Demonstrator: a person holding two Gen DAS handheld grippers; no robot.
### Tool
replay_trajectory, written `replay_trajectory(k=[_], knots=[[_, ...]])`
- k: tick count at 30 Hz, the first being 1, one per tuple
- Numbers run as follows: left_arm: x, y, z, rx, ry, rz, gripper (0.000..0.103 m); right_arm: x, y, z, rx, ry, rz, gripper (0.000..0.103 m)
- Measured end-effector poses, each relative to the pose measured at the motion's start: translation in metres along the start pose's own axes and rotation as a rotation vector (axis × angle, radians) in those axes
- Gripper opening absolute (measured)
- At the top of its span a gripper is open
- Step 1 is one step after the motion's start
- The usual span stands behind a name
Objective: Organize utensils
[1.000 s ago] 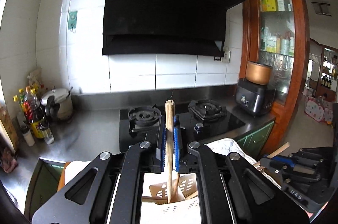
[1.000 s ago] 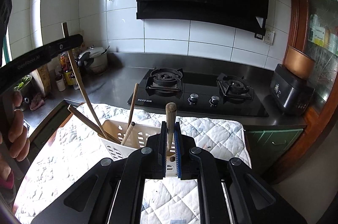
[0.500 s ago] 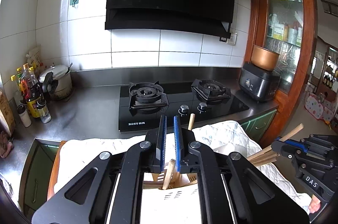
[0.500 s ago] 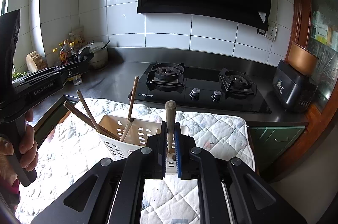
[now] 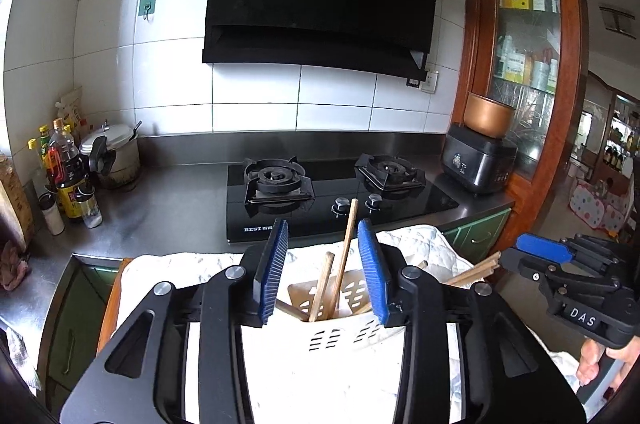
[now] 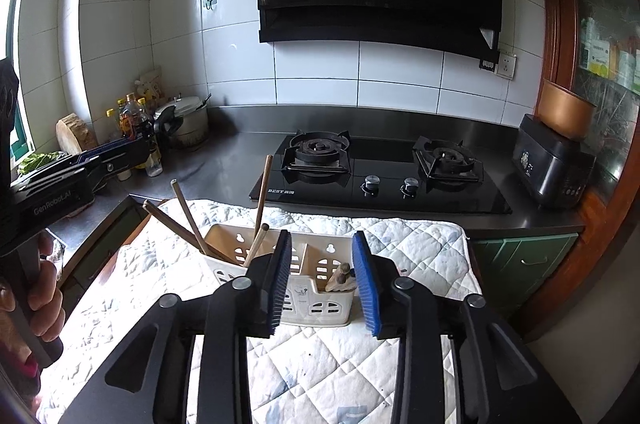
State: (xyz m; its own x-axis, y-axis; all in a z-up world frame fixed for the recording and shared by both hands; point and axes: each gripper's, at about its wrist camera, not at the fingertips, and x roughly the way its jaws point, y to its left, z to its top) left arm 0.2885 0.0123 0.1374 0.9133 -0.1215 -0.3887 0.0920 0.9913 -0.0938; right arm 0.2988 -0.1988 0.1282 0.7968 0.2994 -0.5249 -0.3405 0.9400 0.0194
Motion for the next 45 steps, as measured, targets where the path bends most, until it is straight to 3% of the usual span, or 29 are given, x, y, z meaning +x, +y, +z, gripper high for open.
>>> replay_trajectory(k=[2, 6, 15, 18, 22, 29, 36, 45], knots=[[-0.012, 0.0, -0.009, 0.002, 0.004, -0.007, 0.038, -0.009, 0.004, -0.007, 0.002, -0.012, -0.004, 0.038], [-0.037, 0.003, -0.03, -0.009, -0.001, -0.002, 0.058, -0.03, 0.011, -0.024, 0.008, -0.037, -0.003, 0.051], [-0.087, 0.002, -0.076, -0.013, -0.012, 0.019, 0.083, -0.072, 0.034, -0.06, -0.027, -0.097, -0.02, 0.064], [-0.101, -0.003, -0.086, 0.007, -0.01, 0.031, 0.086, -0.085, 0.044, -0.071, -0.043, -0.124, -0.034, 0.072], [-0.118, -0.008, -0.098, 0.036, -0.023, 0.075, 0.088, -0.098, 0.05, -0.085, -0.023, -0.141, -0.022, 0.074], [-0.138, -0.004, -0.126, 0.022, 0.0, 0.091, 0.092, -0.108, 0.048, -0.113, 0.037, -0.116, -0.013, 0.085], [-0.143, 0.011, -0.158, -0.02, 0.053, 0.116, 0.092, -0.113, 0.06, -0.148, 0.025, -0.097, -0.079, 0.088], [-0.158, 0.022, -0.188, -0.035, 0.097, 0.142, 0.092, -0.118, 0.068, -0.183, 0.055, -0.06, -0.103, 0.092]])
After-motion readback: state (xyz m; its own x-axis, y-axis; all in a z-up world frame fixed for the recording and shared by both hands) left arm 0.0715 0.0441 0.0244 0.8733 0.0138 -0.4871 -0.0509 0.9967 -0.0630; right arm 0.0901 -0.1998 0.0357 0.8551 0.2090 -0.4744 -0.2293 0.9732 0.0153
